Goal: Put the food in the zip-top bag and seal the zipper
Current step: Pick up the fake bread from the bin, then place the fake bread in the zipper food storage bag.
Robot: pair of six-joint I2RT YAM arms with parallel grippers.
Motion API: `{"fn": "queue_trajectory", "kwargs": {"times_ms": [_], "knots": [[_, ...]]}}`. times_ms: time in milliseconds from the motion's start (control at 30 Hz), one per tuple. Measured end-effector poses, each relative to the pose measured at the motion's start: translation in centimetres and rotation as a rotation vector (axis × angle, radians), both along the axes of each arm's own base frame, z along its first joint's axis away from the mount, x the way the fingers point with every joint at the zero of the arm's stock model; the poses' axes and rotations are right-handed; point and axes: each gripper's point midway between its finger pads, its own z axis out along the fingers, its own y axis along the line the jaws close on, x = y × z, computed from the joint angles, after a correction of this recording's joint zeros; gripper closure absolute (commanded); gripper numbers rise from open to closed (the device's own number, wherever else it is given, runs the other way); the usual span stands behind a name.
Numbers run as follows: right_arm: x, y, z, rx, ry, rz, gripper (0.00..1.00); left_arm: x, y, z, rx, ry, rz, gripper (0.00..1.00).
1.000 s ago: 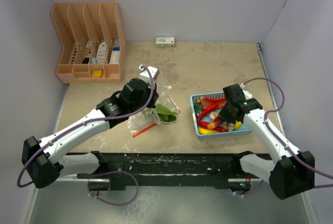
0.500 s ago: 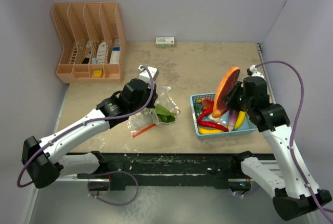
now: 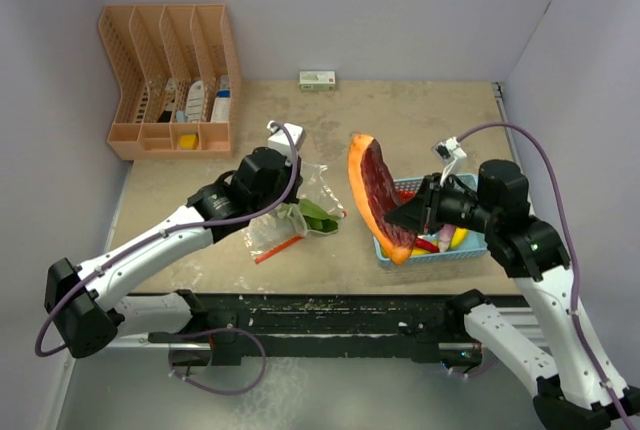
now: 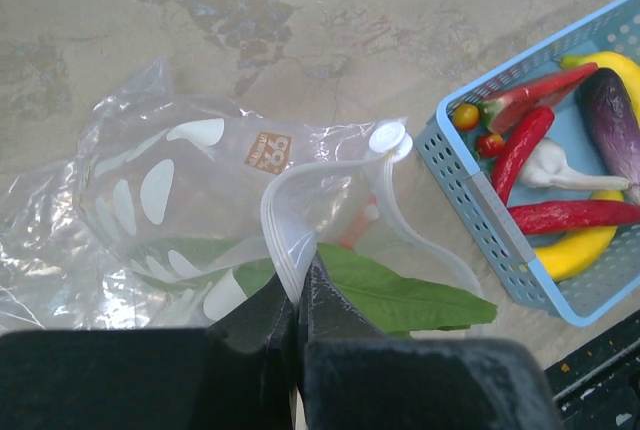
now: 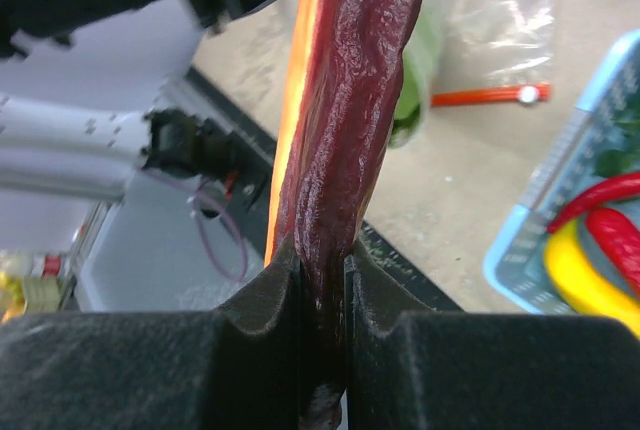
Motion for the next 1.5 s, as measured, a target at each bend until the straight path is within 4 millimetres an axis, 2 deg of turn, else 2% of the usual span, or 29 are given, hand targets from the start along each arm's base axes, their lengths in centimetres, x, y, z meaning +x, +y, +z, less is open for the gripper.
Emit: {"fn": "queue_trajectory", "kwargs": {"times_ms": [133, 200, 400, 733, 900, 1100, 1333, 1500], "knots": [[-2.5, 0.6, 0.9, 0.034, -0.022, 0.089, 1.0, 1.0, -0.5, 0.4, 0.017, -0.013, 0.013, 1.0], [-2.9, 0.6, 0.8, 0.035, -0.019, 0.109, 1.0, 1.7, -0.9, 0.6, 0.031, -0.019, 0.012, 1.0], [-2.8, 1.4, -0.4, 0.013, 0.039, 0.156, 1.0, 3.4, -2.6, 1.6, 0.041, -0.047, -0.001, 1.0], [-1.7, 2.4, -4.3, -0.09, 0.163, 0.191, 1.0, 3.7, -3.4, 2.1, 0.023, -0.069, -0.024, 1.0], [-1.1, 2.5, -6.5, -0.14, 0.216, 0.181, 1.0, 3.4, -3.8, 2.6, -0.005, -0.078, -0.049, 1.0], [-0.5, 2.7, -7.9, -0.178, 0.255, 0.182, 1.0, 2.4, -5.1, 2.7, -0.049, -0.076, -0.139, 1.0], [0.1, 2.9, -8.9, -0.218, 0.274, 0.181, 1.0, 0.7, -7.1, 2.2, -0.087, -0.044, -0.284, 1.0], [0.8, 3.2, -8.8, -0.228, 0.264, 0.172, 1.0, -0.1, -8.5, 1.4, -0.118, 0.001, -0.356, 1.0]]}}
